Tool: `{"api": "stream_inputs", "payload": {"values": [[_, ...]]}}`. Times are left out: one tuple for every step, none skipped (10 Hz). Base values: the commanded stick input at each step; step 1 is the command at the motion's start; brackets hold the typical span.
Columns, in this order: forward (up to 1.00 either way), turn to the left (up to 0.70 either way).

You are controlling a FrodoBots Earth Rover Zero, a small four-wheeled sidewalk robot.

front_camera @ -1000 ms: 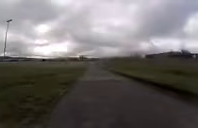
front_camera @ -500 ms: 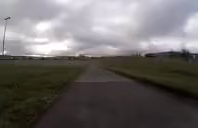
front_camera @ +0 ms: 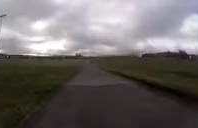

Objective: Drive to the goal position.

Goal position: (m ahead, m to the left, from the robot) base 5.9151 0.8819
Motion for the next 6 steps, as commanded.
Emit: {"api": "stream_inputs", "payload": {"values": [[1.0, 0.0], [1.0, 0.0], [1.0, 0.0], [1.0, 0.0], [1.0, 0.0], [1.0, 0.0]]}}
